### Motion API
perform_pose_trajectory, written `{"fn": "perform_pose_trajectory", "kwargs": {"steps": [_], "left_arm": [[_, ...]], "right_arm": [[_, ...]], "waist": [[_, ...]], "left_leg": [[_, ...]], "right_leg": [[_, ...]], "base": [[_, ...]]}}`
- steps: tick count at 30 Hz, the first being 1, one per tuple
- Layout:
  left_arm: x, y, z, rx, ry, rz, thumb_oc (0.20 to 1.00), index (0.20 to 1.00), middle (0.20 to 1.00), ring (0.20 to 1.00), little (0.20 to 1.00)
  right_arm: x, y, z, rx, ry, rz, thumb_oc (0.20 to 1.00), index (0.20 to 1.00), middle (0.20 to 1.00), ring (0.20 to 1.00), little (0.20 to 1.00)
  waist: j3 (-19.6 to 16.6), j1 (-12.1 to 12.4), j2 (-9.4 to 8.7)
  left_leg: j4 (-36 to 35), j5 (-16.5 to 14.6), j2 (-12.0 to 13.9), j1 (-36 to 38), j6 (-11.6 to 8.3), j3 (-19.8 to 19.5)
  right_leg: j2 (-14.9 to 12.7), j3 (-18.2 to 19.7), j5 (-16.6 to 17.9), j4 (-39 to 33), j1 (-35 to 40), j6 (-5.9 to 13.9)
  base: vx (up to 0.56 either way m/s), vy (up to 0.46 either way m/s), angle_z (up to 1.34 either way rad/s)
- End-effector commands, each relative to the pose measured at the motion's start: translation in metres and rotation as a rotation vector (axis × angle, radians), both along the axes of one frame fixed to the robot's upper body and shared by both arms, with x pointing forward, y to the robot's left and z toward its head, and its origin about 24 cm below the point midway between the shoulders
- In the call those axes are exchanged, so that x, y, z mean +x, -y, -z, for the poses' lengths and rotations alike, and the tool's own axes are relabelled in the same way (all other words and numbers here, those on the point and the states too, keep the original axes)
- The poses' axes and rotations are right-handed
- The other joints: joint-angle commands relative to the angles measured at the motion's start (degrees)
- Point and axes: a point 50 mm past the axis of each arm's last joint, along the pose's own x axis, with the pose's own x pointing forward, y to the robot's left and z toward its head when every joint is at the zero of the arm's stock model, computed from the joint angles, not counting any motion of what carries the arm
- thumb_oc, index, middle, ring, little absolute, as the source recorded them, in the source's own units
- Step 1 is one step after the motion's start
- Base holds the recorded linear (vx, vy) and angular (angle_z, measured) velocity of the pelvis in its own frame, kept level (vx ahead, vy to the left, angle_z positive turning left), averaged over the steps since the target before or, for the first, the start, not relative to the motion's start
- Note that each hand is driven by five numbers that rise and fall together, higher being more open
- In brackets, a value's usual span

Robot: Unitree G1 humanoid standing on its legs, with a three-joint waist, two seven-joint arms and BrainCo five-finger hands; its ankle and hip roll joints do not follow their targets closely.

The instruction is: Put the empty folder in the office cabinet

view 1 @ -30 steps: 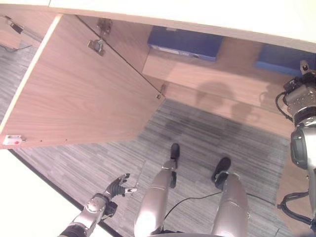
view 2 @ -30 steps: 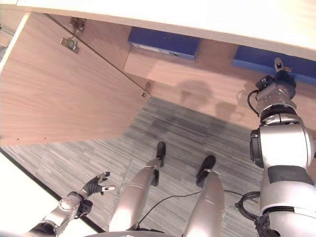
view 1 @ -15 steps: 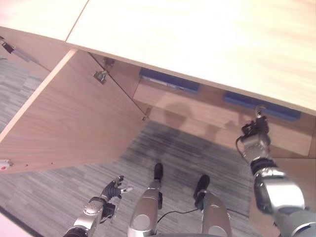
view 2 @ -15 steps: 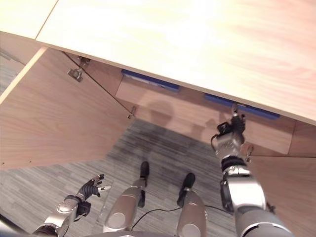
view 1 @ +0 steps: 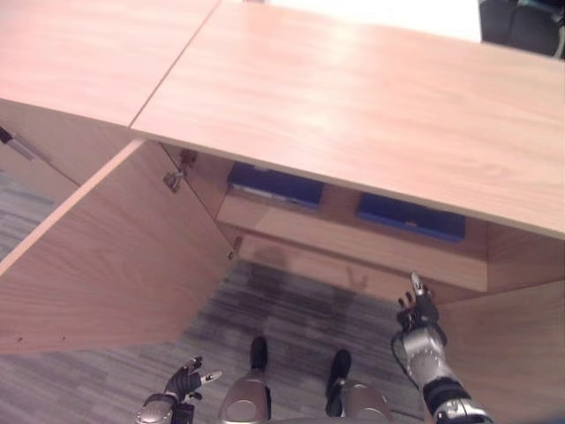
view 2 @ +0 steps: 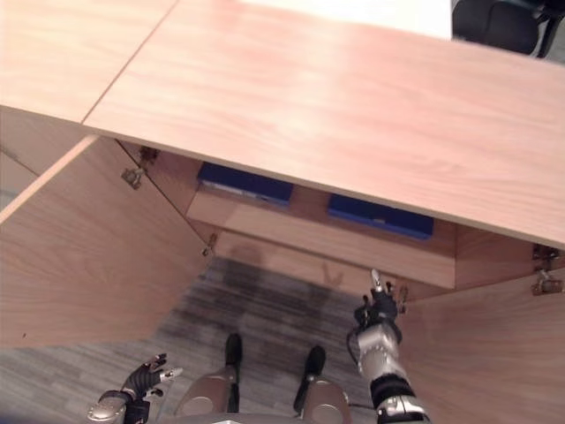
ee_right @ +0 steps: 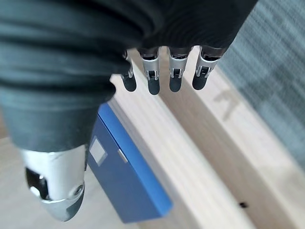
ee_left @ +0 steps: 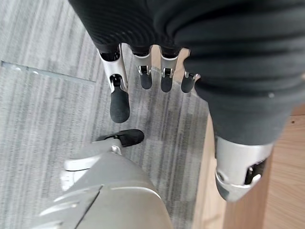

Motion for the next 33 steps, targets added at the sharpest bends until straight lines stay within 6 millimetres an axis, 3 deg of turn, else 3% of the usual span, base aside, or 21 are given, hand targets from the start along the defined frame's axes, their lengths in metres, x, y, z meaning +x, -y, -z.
{"fn": "perform_pose_trajectory", "kwargs": {"steps": [1,5,9,10,11,12,13,14,15,19,23,25,26,27,28,33], "left_arm": [[-0.004,-0.003,0.003,0.031,-0.010,-0.024,1.000,1.000,1.000,1.000,1.000],[-0.001,-0.004,0.001,0.028,0.008,-0.038,1.000,1.000,1.000,1.000,1.000],[0.015,-0.006,-0.008,0.025,0.090,-0.041,1.000,1.000,1.000,1.000,1.000],[0.023,-0.005,-0.011,0.021,0.120,-0.033,1.000,1.000,1.000,1.000,1.000],[0.039,-0.002,-0.016,0.002,0.169,-0.029,1.000,1.000,1.000,1.000,1.000],[0.039,-0.001,-0.016,0.002,0.169,-0.029,1.000,1.000,1.000,1.000,1.000],[0.048,-0.002,-0.019,0.000,0.201,-0.045,1.000,1.000,1.000,1.000,1.000],[0.048,-0.002,-0.019,0.000,0.201,-0.045,1.000,1.000,1.000,1.000,1.000],[0.048,-0.001,-0.018,-0.013,0.202,-0.069,1.000,1.000,1.000,1.000,1.000],[0.049,0.003,-0.016,-0.030,0.208,-0.095,1.000,1.000,1.000,1.000,1.000],[0.052,0.010,-0.017,-0.054,0.226,-0.083,1.000,1.000,1.000,1.000,1.000],[0.062,0.016,-0.020,-0.066,0.253,-0.052,1.000,1.000,1.000,1.000,1.000],[0.062,0.016,-0.020,-0.066,0.253,-0.053,1.000,1.000,1.000,1.000,1.000],[0.065,0.021,-0.021,-0.081,0.261,-0.047,1.000,1.000,1.000,1.000,1.000],[0.064,0.021,-0.021,-0.082,0.259,-0.049,1.000,1.000,1.000,1.000,1.000],[0.049,0.018,-0.014,-0.060,0.202,-0.029,1.000,1.000,1.000,1.000,1.000]], "right_arm": [[0.025,-0.015,-0.022,-0.095,0.107,-0.209,1.000,1.000,1.000,1.000,1.000],[0.020,-0.026,-0.017,-0.157,0.080,-0.357,1.000,1.000,1.000,1.000,1.000],[0.021,-0.036,-0.023,-0.263,0.114,-0.555,1.000,1.000,1.000,1.000,1.000],[0.019,-0.034,-0.024,-0.282,0.121,-0.574,1.000,1.000,1.000,1.000,1.000],[0.016,-0.033,-0.022,-0.301,0.113,-0.601,1.000,1.000,1.000,1.000,1.000],[0.016,-0.033,-0.022,-0.301,0.113,-0.600,1.000,1.000,1.000,1.000,1.000],[0.018,-0.033,-0.025,-0.343,0.119,-0.638,1.000,1.000,1.000,1.000,1.000],[0.018,-0.033,-0.025,-0.343,0.119,-0.638,1.000,1.000,1.000,1.000,1.000],[0.017,-0.033,-0.025,-0.410,0.111,-0.696,1.000,1.000,1.000,1.000,1.000],[0.017,-0.033,-0.030,-0.668,0.075,-0.907,1.000,1.000,1.000,1.000,1.000],[0.017,-0.034,-0.030,-0.742,0.062,-0.984,1.000,1.000,1.000,1.000,1.000],[0.021,-0.031,-0.033,-0.791,0.059,-1.009,1.000,1.000,1.000,1.000,1.000],[0.021,-0.031,-0.033,-0.792,0.059,-1.009,1.000,1.000,1.000,1.000,1.000],[0.022,-0.028,-0.032,-0.803,0.039,-1.016,1.000,1.000,1.000,1.000,1.000],[0.022,-0.029,-0.031,-0.805,0.036,-1.021,1.000,1.000,1.000,1.000,1.000],[0.013,-0.026,-0.029,-0.777,0.029,-1.022,1.000,1.000,1.000,1.000,1.000]], "waist": [[0.1,1.0,0.67],[-0.2,1.5,0.45],[0.5,2.4,1.14],[0.6,2.2,1.28],[0.6,1.3,1.29],[0.5,1.3,1.36],[0.5,0.9,0.91],[0.5,0.9,0.91],[-0.4,1.4,0.51],[-2.0,2.1,0.90],[-1.9,2.6,1.03],[-0.3,2.6,1.04],[-0.3,2.5,1.03],[-0.1,1.2,0.78],[-0.2,1.2,0.69],[-1.4,0.4,0.65]], "left_leg": [[0.5,-4.9,-0.2,2.9,-1.09,-1.1],[0.5,-5.6,-0.3,4.8,-0.35,-1.1],[0.6,-5.8,-0.3,6.6,0.91,-3.1],[0.5,-5.8,-0.7,6.7,0.91,-4.7],[0.9,-5.1,-1.5,6.0,0.84,-7.9],[0.9,-5.0,-1.5,5.7,0.83,-7.9],[1.0,-4.4,-3.1,4.9,0.44,-11.2],[1.0,-4.4,-3.1,4.9,0.43,-11.2],[0.7,-4.1,-3.9,4.5,-0.14,-13.2],[-0.1,-3.5,-4.1,4.2,-1.70,-16.6],[0.8,-3.3,-3.8,3.6,-2.64,-18.6],[5.5,-2.9,-2.9,-0.5,-4.13,-14.7],[5.9,-3.1,-3.0,-0.7,-4.13,-14.7],[7.8,-3.6,0.7,-1.2,-3.62,-4.5],[8.8,-3.8,2.3,-1.2,-3.68,-1.2],[9.2,-4.6,5.0,1.0,-4.13,3.5]], "right_leg": [[-1.1,2.5,-3.5,5.5,1.6,4.88],[-1.9,2.6,-3.5,9.5,1.4,5.95],[-2.4,4.3,-1.3,19.3,-0.9,9.62],[-1.4,6.1,-2.4,18.4,-0.8,9.46],[2.1,12.3,-6.2,14.6,-0.5,7.36],[2.2,12.3,-5.9,14.3,-0.6,7.34],[4.2,16.0,-6.7,9.9,0.6,5.49],[4.2,16.0,-6.7,9.8,0.6,5.49],[3.7,14.0,-7.0,6.9,2.9,4.22],[3.2,10.1,-6.7,2.1,6.7,3.75],[3.2,8.2,-6.0,-0.6,8.6,3.17],[2.0,5.9,-6.0,-1.6,9.6,3.00],[2.0,5.8,-6.1,-1.6,9.7,3.01],[0.7,3.9,-5.7,-1.3,9.6,3.05],[0.3,3.3,-5.6,-1.2,9.7,3.06],[-1.0,0.0,-5.5,-0.3,10.4,2.69]], "base": [[0.06,0.058,-0.08],[0.02,0.073,-0.05],[0.01,0.045,0.17],[0.05,-0.035,0.59],[0.03,-0.030,0.55],[0.07,-0.054,1.41],[0.04,-0.034,1.64],[0.09,-0.141,1.71],[0.09,-0.151,0.89],[0.07,-0.134,0.97],[0.02,-0.094,0.57],[-0.07,0.010,0.15],[-0.09,0.085,0.41],[-0.07,0.084,0.67],[-0.07,0.083,0.80],[0.00,0.061,0.54]]}}
